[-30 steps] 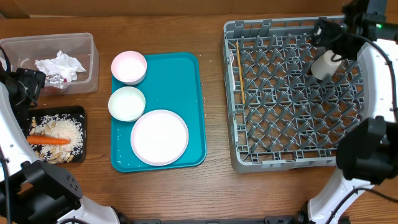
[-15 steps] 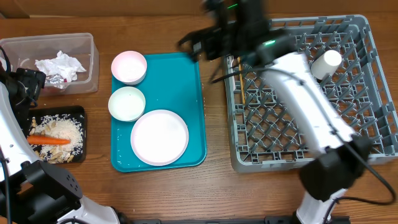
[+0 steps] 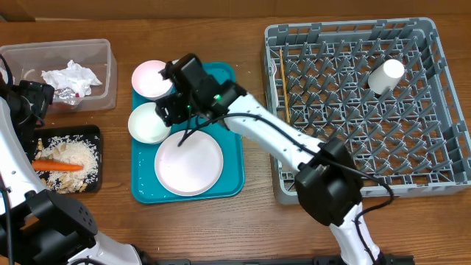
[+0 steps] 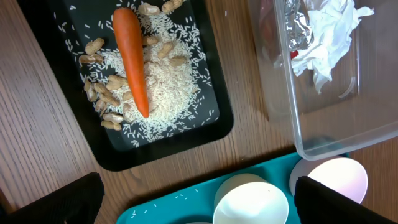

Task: Sort waste into correct bins and load items into the dishwasher rack
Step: 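Return the right gripper to the tray and grasp the small white bowl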

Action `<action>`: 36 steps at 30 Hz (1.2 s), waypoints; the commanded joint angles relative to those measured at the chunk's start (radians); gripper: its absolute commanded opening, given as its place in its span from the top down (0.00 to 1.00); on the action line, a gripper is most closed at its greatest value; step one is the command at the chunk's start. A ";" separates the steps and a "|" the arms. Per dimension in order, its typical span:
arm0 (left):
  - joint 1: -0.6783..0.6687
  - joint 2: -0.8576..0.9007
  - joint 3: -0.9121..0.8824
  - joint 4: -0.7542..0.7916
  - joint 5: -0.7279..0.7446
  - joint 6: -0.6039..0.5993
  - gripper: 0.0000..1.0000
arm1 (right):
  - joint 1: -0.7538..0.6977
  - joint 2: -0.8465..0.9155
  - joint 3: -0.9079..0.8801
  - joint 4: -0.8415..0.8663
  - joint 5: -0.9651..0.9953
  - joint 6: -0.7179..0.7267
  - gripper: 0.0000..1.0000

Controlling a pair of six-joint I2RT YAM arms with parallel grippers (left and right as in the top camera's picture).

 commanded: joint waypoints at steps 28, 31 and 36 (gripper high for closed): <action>-0.002 -0.001 0.000 -0.002 -0.014 -0.013 0.00 | 0.029 0.169 0.010 0.080 0.079 0.063 0.84; -0.002 -0.001 0.000 -0.002 -0.014 -0.014 0.00 | 0.022 0.163 0.024 0.063 0.066 0.076 0.95; -0.002 -0.001 0.000 -0.002 -0.014 -0.013 0.00 | -0.005 0.124 0.073 0.013 0.012 0.079 0.96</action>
